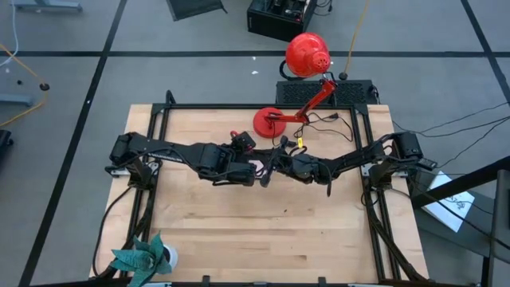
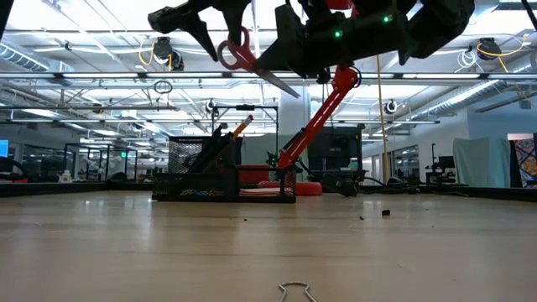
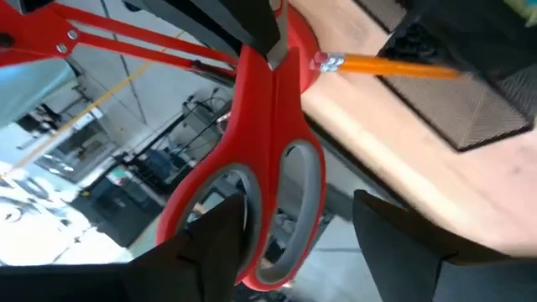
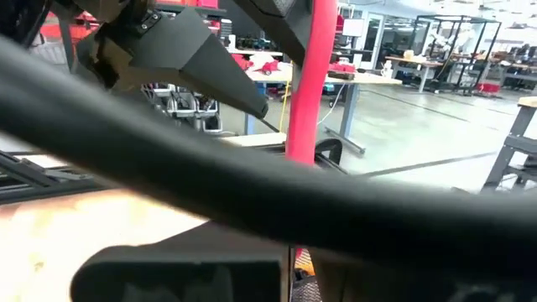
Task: Pick and place office supplies into organizer
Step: Put the red scissor into the mesh desk organizer
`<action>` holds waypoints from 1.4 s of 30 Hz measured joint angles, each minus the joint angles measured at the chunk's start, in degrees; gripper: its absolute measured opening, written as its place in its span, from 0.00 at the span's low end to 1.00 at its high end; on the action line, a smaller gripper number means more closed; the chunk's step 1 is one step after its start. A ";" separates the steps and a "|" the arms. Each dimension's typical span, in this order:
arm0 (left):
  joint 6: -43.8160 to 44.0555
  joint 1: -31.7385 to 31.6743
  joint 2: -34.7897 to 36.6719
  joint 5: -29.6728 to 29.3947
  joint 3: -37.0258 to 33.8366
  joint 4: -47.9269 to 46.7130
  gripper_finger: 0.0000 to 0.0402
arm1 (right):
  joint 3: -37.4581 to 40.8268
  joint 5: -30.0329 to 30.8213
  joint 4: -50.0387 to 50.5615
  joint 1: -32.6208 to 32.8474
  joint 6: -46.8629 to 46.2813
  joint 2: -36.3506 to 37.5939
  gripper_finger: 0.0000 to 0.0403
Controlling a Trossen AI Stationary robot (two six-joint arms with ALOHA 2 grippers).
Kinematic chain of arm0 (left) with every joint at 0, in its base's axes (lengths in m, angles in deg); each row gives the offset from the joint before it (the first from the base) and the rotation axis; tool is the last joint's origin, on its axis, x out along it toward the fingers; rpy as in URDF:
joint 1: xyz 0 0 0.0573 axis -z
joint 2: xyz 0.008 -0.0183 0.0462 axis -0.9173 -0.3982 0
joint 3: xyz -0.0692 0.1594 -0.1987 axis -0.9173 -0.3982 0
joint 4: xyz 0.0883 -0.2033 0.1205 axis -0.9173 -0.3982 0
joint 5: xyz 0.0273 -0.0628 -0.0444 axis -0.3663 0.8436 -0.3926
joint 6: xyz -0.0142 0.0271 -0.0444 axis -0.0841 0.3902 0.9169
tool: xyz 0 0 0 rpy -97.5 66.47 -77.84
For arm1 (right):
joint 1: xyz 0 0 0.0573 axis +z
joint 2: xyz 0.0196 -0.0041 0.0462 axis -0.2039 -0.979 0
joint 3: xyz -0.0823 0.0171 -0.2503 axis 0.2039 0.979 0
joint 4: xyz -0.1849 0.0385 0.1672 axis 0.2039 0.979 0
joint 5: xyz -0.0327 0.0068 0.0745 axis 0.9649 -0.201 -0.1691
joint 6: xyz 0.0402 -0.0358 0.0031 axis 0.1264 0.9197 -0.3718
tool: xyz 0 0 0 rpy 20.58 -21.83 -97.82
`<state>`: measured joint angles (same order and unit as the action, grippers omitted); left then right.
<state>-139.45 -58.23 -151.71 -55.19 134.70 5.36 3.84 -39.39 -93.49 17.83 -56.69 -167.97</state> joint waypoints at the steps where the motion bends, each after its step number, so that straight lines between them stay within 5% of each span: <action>1: 0.98 -0.23 0.04 0.76 0.03 0.00 0.57 | 0.02 -0.15 -0.26 0.00 0.41 0.00 0.02; 12: 4.50 -5.88 0.19 5.15 0.04 0.52 0.71 | -0.05 -9.98 -2.76 0.20 1.02 0.28 0.01; 21: 7.89 -9.31 0.15 3.66 0.04 1.22 0.78 | 0.00 -8.13 -2.58 0.02 0.47 0.39 0.01; 31: 18.04 -7.21 0.35 3.54 -0.01 -4.22 0.67 | -0.02 -7.57 0.52 0.06 -0.01 0.39 0.00; 36: 35.13 -4.39 0.76 3.09 -0.07 -14.08 0.59 | -0.03 -7.60 2.94 1.34 1.01 0.39 0.00; 42: 52.05 1.82 5.93 11.45 -2.27 -14.23 0.42 | -0.05 -4.72 12.94 5.20 4.35 2.06 0.00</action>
<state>-87.40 -56.41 -145.78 -43.73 132.44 -8.87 3.79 -44.11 -80.55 23.04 -52.34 -165.91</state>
